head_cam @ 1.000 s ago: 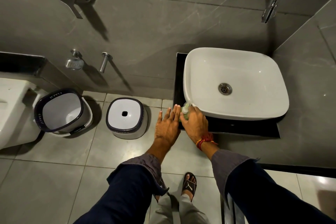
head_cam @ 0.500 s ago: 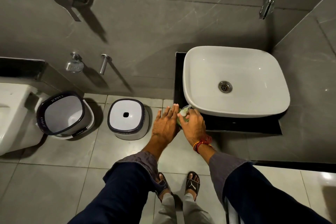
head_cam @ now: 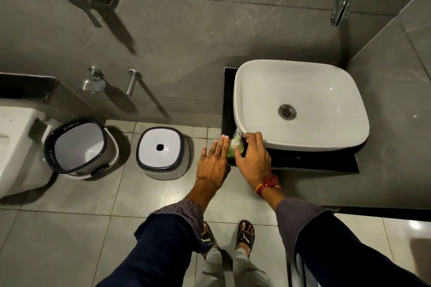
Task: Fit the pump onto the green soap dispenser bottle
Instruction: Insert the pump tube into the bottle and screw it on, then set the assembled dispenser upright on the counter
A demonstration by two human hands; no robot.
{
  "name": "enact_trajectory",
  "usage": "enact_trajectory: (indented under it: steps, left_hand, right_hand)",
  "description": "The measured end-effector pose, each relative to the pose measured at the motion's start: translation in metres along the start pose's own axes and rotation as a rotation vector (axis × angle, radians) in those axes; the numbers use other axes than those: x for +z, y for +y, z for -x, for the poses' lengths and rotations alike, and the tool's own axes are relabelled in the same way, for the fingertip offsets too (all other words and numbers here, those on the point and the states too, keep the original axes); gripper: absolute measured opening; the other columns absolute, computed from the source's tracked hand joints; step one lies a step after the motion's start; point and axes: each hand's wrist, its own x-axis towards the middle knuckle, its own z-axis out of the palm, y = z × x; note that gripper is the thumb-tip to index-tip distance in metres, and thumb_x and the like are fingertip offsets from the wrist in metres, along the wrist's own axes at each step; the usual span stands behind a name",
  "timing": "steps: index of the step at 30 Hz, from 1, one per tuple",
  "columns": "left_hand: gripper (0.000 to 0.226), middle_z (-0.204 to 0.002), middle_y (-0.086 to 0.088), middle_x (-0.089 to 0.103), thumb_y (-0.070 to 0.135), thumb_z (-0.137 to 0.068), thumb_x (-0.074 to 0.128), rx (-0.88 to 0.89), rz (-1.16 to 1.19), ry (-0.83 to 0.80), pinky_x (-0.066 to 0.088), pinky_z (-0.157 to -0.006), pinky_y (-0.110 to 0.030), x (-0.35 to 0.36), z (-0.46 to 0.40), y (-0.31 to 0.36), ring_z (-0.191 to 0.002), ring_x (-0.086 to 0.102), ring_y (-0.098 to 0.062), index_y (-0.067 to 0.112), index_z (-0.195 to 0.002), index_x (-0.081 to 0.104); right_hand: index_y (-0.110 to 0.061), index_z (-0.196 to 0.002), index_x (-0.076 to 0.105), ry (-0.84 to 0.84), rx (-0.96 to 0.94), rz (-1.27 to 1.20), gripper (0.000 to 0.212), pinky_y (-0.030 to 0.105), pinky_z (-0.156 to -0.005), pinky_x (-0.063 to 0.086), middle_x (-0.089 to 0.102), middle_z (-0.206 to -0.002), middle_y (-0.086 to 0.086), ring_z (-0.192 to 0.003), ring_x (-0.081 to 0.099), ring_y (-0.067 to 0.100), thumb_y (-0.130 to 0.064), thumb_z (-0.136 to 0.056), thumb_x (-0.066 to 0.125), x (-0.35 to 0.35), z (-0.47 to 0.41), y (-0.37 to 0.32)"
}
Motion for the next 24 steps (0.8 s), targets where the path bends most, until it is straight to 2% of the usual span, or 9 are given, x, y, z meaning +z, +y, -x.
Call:
enact_trajectory:
  steps: [3,5,9,14,16,20,24]
  left_hand:
    - [0.089,-0.17,-0.006,-0.007,0.034,-0.102,0.052,-0.007,0.003,-0.003,0.007,-0.125,-0.052,-0.001,0.0,0.002,-0.157,0.002,-0.027,0.016,-0.159,-0.014]
    - [0.089,-0.17,-0.006,-0.006,0.032,-0.102,0.052,-0.022,0.011,-0.002,0.008,-0.125,-0.052,0.0,0.001,0.002,-0.157,0.002,-0.027,0.015,-0.159,-0.014]
    - [0.086,-0.17,-0.006,-0.004,0.027,-0.101,0.05,-0.026,0.01,0.024,0.008,-0.125,-0.052,-0.001,0.002,0.004,-0.157,0.004,-0.028,0.015,-0.159,-0.012]
    - [0.085,-0.17,-0.006,-0.003,0.027,-0.102,0.05,-0.036,0.015,0.021,0.008,-0.125,-0.052,-0.001,0.003,0.006,-0.157,0.004,-0.027,0.015,-0.159,-0.011]
    - [0.084,-0.17,-0.006,-0.003,0.026,-0.102,0.05,-0.039,0.019,0.022,0.008,-0.125,-0.052,-0.001,0.002,0.006,-0.157,0.005,-0.027,0.015,-0.16,-0.011]
    - [0.084,-0.17,-0.006,-0.002,0.024,-0.101,0.049,-0.044,0.016,0.011,0.007,-0.124,-0.052,-0.002,0.001,0.006,-0.157,0.005,-0.028,0.015,-0.159,-0.011]
    - [0.085,-0.17,-0.006,-0.002,0.028,-0.102,0.05,-0.046,0.014,0.017,0.008,-0.124,-0.052,-0.001,0.002,0.007,-0.157,0.006,-0.028,0.015,-0.159,-0.011]
  right_hand:
    - [-0.022,-0.142,0.043,-0.113,-0.112,0.054,0.066,0.024,-0.06,0.053,0.045,-0.117,0.006,-0.089,0.059,0.019,-0.008,-0.081,0.064,-0.012,-0.008,0.005]
    - [-0.023,-0.146,0.042,-0.207,-0.14,0.125,0.074,0.027,-0.061,0.055,0.044,-0.118,0.008,-0.093,0.057,0.021,-0.004,-0.077,0.063,-0.013,-0.01,0.006]
    - [-0.012,-0.125,0.057,-0.102,-0.132,0.196,0.051,0.034,-0.059,0.058,0.052,-0.115,0.011,-0.093,0.06,0.027,-0.011,-0.075,0.064,-0.021,-0.009,0.003]
    - [-0.007,-0.104,0.062,0.0,-0.152,0.18,0.027,0.03,-0.055,0.051,0.06,-0.095,0.011,-0.08,0.063,0.026,-0.019,-0.079,0.065,-0.02,-0.001,-0.002]
    - [-0.007,-0.105,0.062,0.004,-0.143,0.19,0.029,0.032,-0.057,0.054,0.06,-0.098,0.012,-0.085,0.063,0.027,-0.022,-0.081,0.067,-0.02,-0.004,-0.004]
    - [-0.003,-0.125,0.057,-0.07,-0.122,0.209,0.044,0.039,-0.071,0.057,0.064,-0.112,0.016,-0.1,0.061,0.03,-0.024,-0.088,0.065,-0.022,-0.01,-0.008]
    - [-0.002,-0.116,0.062,-0.06,-0.082,0.151,0.031,0.039,-0.076,0.055,0.066,-0.104,0.017,-0.097,0.062,0.03,-0.021,-0.093,0.059,-0.02,-0.002,-0.01]
